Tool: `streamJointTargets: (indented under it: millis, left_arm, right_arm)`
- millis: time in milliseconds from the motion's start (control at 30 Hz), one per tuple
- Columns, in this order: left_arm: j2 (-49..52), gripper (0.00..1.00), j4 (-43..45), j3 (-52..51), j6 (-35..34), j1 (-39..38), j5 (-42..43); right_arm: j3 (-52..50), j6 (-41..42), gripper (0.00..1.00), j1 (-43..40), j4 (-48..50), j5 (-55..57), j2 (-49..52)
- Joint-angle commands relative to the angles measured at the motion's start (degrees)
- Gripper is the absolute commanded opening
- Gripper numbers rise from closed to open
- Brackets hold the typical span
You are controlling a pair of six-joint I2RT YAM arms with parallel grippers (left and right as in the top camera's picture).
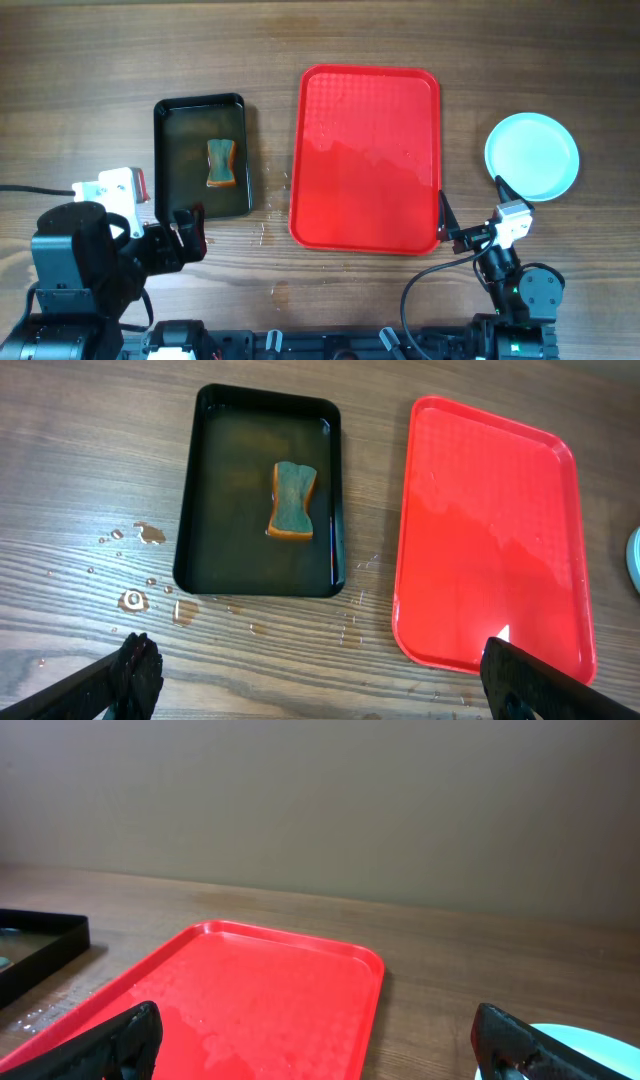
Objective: Clean dirty plates on tray and stack at the side
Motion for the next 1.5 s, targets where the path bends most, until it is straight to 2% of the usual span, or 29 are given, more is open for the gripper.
streamJointTargets:
  millis: [0, 167, 233, 367, 533, 633, 733, 867, 1033, 1233, 1300, 1467]
  left_arm:
    - [-0.04, 1.00, 0.00, 0.79, -0.55, 0.44, -0.15]
    - [-0.20, 1.00, -0.57, 0.74, -0.48, 0.42, -0.87]
    - [-1.79, 1.00, 2.91, -0.20, -0.44, 0.59, -2.36]
    - [-8.66, 1.00, 21.97, -9.25, -0.46, 0.37, 3.13]
    - [-20.26, 1.00, 47.78, -29.51, -0.33, 0.37, 9.88]
    - [-27.39, 1.00, 58.82, -41.05, -0.35, -0.15, 10.82]
    - [-34.07, 1.00, 64.74, -49.48, -0.33, -1.09, 10.34]
    - [-41.81, 1.00, 69.92, -58.12, -0.35, -1.51, 7.89]
    - [-41.97, 1.00, 73.66, -62.88, -0.33, -1.88, 4.85]
    - [-41.97, 1.00, 73.96, -69.29, -0.35, -2.91, 2.36]
    - [-41.97, 1.00, 70.31, -69.81, -0.39, -2.99, 2.36]
    - [-41.97, 1.00, 70.07, -69.81, -0.37, -2.99, 2.36]
  right_arm:
    - [-0.07, -0.72, 1.00, 0.11, 0.24, 0.55, -0.61]
    - [-0.07, -0.72, 1.00, 0.11, 0.22, 0.55, -0.61]
    - [-0.07, -0.70, 1.00, 0.11, 0.22, 0.55, -0.61]
    - [-0.07, -0.74, 1.00, 0.11, 0.22, 0.55, -0.61]
    - [-0.07, -0.72, 1.00, 0.11, 0.22, 0.55, -0.61]
    - [-0.07, -0.72, 1.00, 0.11, 0.22, 0.55, -0.61]
    - [-0.07, -0.72, 1.00, 0.11, 0.22, 0.55, -0.61]
    - [-0.07, -0.72, 1.00, 0.11, 0.22, 0.55, -0.61]
    - [-0.07, -0.72, 1.00, 0.11, 0.22, 0.55, -0.61]
    - [-0.07, -0.74, 1.00, 0.11, 0.22, 0.55, -0.61]
    - [-0.07, -0.72, 1.00, 0.11, 0.22, 0.55, -0.61]
    - [-0.07, -0.72, 1.00, 0.11, 0.22, 0.55, -0.61]
